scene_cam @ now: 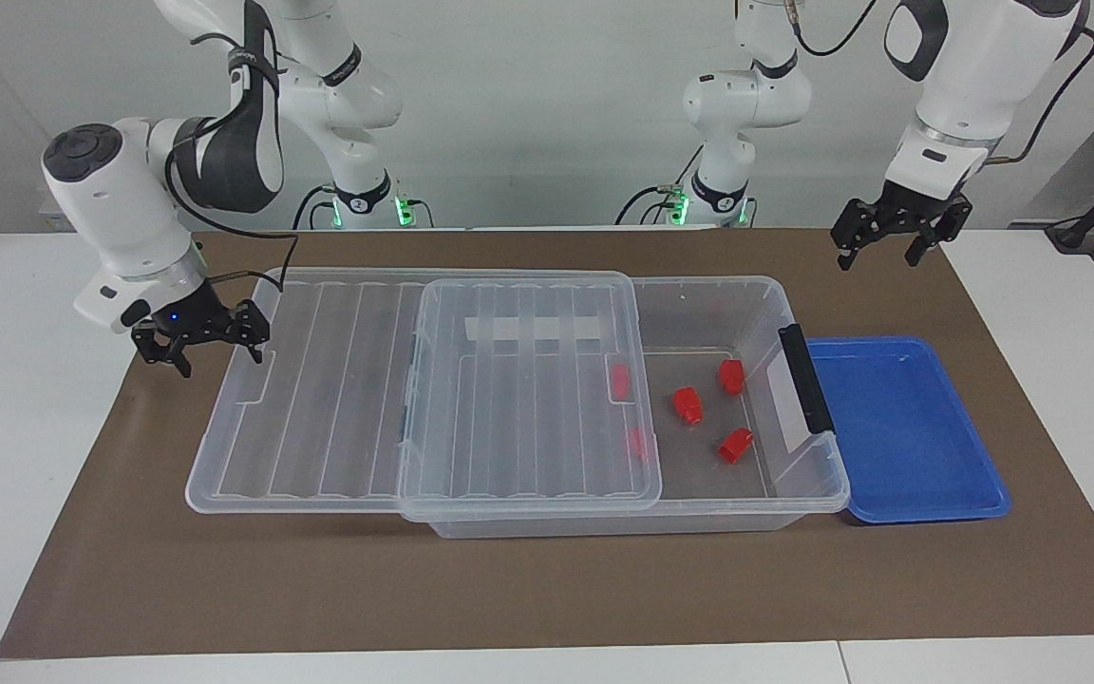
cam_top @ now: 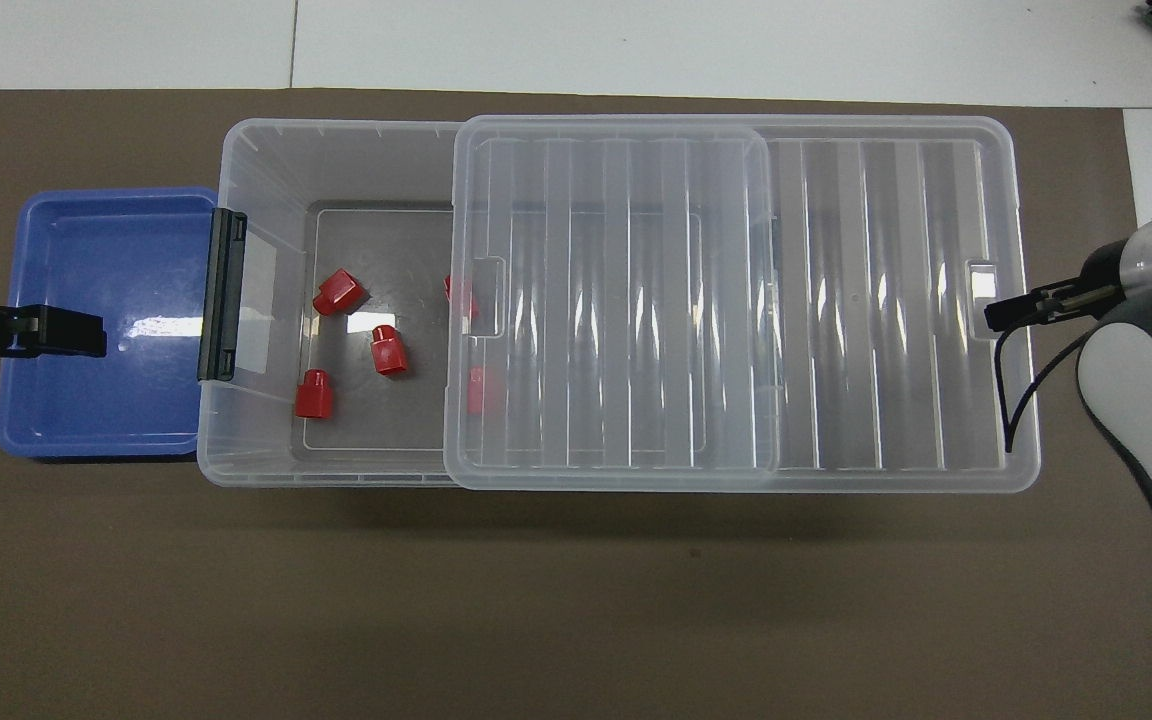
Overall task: Place red block in blue tray from box
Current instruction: 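Release the lid and draw back the right gripper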
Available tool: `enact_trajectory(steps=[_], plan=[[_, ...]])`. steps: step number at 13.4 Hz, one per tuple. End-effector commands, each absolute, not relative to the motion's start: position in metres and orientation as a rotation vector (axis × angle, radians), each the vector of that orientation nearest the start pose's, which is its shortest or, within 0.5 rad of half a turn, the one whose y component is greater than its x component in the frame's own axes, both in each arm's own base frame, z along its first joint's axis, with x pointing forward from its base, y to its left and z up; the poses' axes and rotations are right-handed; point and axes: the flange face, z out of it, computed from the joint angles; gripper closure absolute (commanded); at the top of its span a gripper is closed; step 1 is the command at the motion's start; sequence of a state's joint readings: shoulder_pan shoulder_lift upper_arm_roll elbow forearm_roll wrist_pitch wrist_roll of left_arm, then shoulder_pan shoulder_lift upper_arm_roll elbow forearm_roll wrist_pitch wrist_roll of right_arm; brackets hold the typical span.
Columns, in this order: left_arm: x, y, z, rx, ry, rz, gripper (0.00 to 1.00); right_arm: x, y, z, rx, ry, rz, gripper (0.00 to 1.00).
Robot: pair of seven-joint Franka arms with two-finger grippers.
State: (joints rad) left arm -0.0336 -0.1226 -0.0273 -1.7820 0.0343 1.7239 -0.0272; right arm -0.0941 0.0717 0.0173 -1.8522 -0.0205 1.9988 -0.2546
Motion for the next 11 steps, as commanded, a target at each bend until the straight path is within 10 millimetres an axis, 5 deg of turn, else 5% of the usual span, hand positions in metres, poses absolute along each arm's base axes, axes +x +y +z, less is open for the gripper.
enact_trajectory(steps=[1,5,7,9,11], plan=[[0.518,-0.028,0.605,-3.115,0.052,-0.109,0.00,0.584,-0.016,0.524,-3.156,-0.092,-0.103,0.00],[0.507,-0.048,0.602,-3.109,0.109,0.009,0.00,0.574,-0.005,0.573,-3.149,0.152,-0.108,0.00],[0.514,-0.063,0.607,-3.138,-0.095,-0.084,0.00,0.573,-0.006,0.593,-3.154,0.213,-0.107,0.00],[0.524,-0.117,0.609,-3.175,-0.359,-0.279,0.00,0.569,-0.008,0.610,-3.159,0.222,-0.093,0.00],[0.539,-0.143,0.602,-3.188,-0.331,-0.285,0.00,0.568,-0.013,0.625,-3.162,0.237,-0.078,0.00]])
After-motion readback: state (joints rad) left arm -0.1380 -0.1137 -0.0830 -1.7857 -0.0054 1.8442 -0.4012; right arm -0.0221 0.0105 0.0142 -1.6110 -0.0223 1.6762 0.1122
